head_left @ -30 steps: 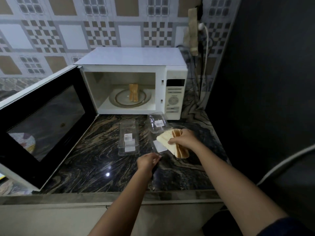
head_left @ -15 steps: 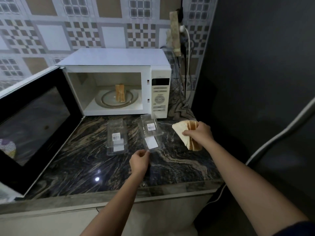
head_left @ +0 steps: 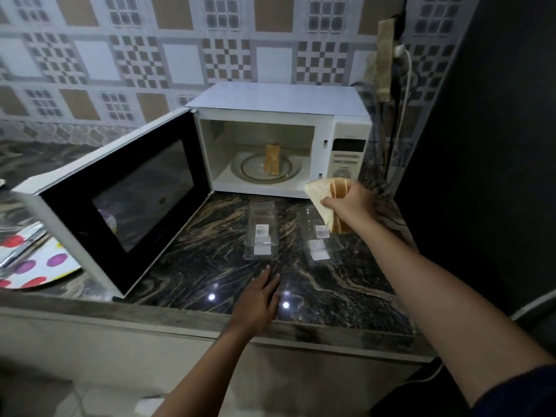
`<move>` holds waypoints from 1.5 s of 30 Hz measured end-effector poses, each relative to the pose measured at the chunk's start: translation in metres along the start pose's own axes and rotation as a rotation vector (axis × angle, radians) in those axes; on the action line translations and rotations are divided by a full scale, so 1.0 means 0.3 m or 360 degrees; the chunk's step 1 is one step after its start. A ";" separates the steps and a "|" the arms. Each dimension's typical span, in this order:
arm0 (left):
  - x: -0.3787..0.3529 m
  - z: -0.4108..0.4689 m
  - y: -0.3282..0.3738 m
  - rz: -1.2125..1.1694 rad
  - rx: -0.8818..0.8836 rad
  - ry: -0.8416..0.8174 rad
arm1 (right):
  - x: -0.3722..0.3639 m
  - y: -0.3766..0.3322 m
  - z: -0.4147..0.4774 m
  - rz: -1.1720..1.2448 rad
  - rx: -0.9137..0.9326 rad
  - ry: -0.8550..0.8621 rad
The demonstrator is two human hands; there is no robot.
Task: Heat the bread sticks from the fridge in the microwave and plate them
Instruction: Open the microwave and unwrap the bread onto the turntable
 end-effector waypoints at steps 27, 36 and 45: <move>0.293 0.602 -0.485 0.0314 0.0036 -0.0100 | -0.705 -0.558 0.526 0.0049 -0.0284 0.0006; 0.308 0.661 -0.490 0.0247 -0.0086 0.0080 | -0.898 -0.582 0.640 -0.0477 -0.0008 -0.0251; 0.310 0.656 -0.494 0.0253 -0.0106 0.0154 | -0.864 -0.612 0.514 -0.0641 0.0382 -0.0066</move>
Point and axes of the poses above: each hand's wrist, its own z-axis towards the middle knuckle, its own x-axis out of the back of the hand, y = z × x, the point moved 5 cm from there along z, towards the middle knuckle, and after that the axes turned 7 degrees about -z, right-handed, at the moved point
